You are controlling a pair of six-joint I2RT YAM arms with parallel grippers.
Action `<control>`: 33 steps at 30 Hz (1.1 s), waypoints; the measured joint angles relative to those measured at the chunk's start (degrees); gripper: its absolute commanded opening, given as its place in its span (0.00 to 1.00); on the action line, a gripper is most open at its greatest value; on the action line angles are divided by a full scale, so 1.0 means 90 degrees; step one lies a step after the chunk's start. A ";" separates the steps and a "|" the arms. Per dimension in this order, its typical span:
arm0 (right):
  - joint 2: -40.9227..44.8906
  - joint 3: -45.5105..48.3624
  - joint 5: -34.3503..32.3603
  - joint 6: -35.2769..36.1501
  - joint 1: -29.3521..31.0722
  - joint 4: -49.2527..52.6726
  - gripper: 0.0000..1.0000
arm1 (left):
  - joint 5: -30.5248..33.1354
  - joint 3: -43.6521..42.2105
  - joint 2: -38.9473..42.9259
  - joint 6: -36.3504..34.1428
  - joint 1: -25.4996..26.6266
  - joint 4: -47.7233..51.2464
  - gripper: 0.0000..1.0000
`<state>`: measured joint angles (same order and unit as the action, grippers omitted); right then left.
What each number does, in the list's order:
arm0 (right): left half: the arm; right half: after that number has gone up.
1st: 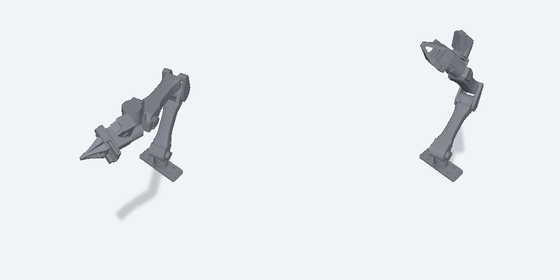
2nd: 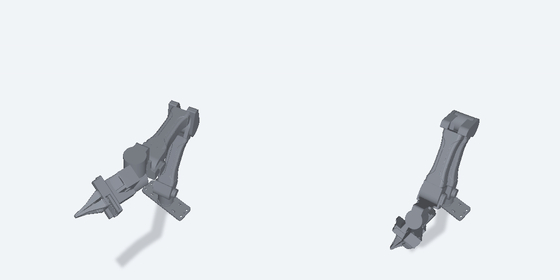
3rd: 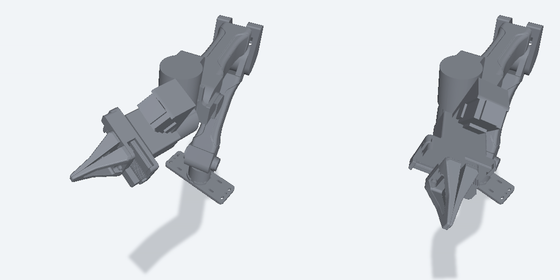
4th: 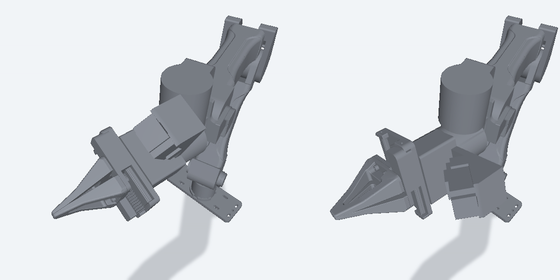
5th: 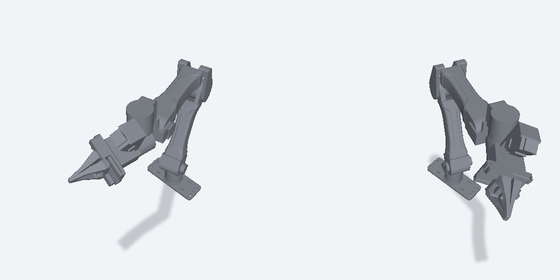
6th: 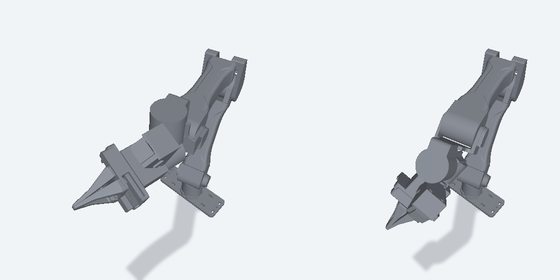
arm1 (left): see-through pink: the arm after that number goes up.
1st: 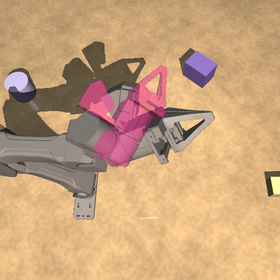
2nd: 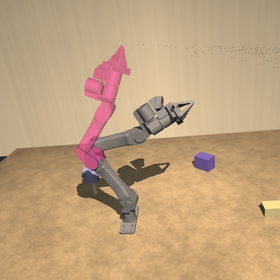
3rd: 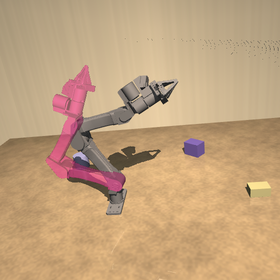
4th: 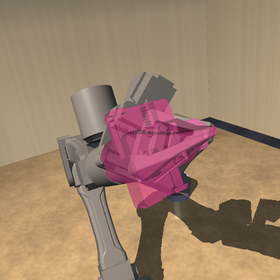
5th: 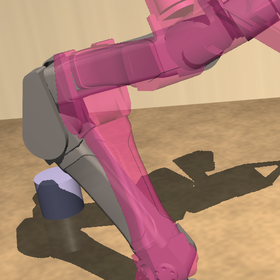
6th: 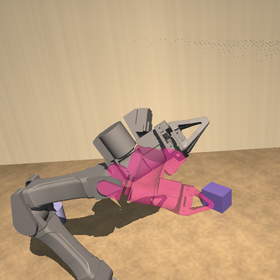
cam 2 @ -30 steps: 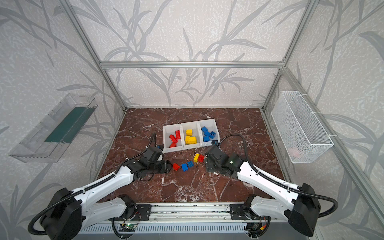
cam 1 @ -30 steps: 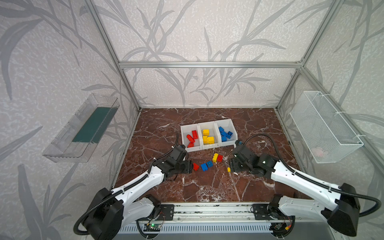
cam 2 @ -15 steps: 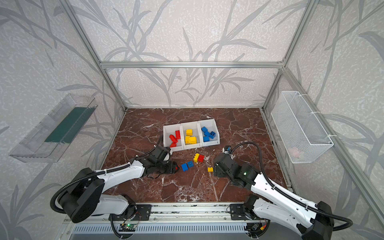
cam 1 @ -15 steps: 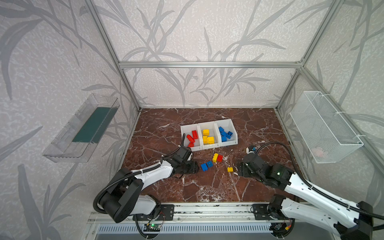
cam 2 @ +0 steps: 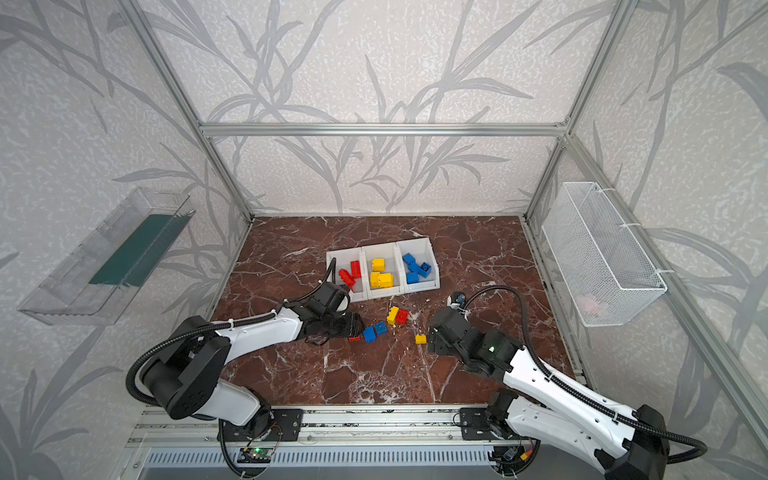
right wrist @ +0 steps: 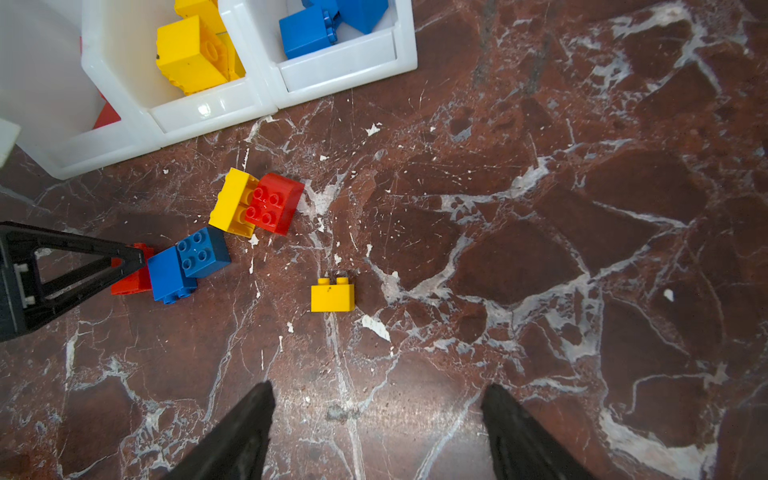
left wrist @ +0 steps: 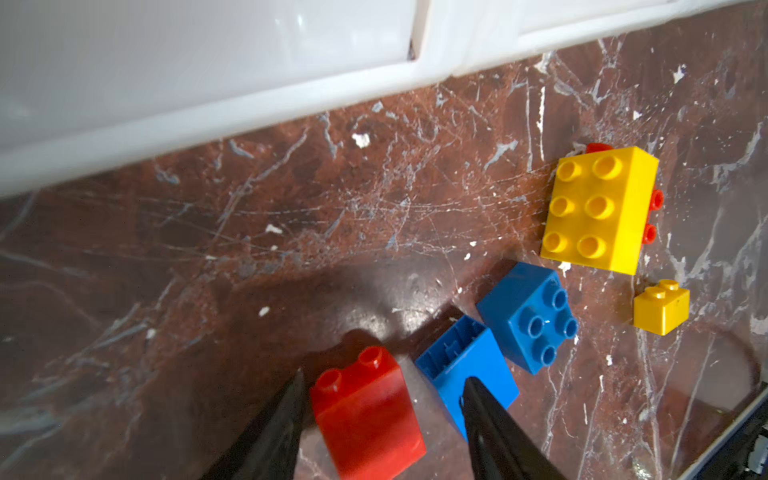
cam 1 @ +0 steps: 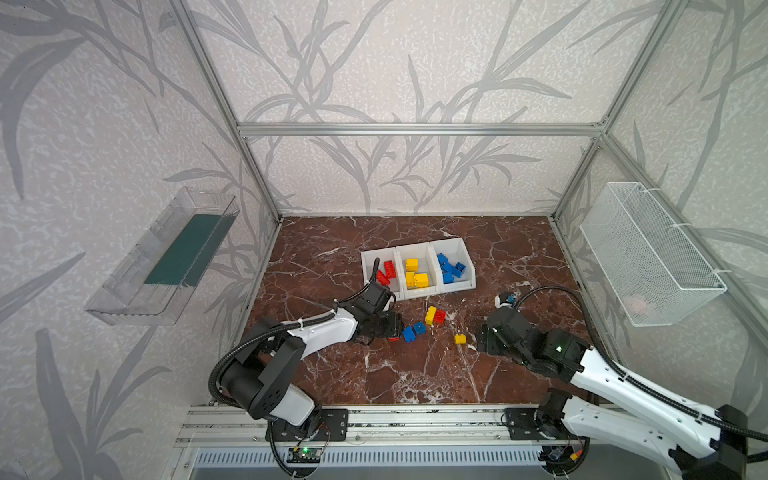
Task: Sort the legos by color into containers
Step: 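Grasp the red 2x2 brick with the left gripper and lift it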
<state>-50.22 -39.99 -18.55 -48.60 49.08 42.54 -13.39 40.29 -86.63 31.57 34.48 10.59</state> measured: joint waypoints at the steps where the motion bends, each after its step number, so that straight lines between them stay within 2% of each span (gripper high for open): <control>1: 0.0000 0.0000 0.0002 -0.0007 -0.0002 0.0000 0.79 | 0.0039 0.0007 0.0000 -0.0024 0.0015 0.0029 0.60; 12: -0.0012 0.0085 0.0095 -0.0146 0.0000 -0.0002 0.78 | 0.0704 0.0306 -0.0206 -0.0308 0.0364 0.0495 0.52; 22: -0.0012 0.0143 0.0119 -0.0177 0.0000 -0.0005 0.77 | 0.0899 0.0515 -0.0410 -0.0432 0.0449 0.0627 0.40; 33: -0.0041 0.0163 0.0119 -0.0223 0.0000 -0.0010 0.77 | 0.0976 0.0607 -0.0413 -0.0583 0.0498 0.0804 0.35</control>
<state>-50.59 -38.52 -17.47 -50.61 49.08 42.46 -4.60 45.76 -90.35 26.33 38.96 17.82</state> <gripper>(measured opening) 0.770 0.355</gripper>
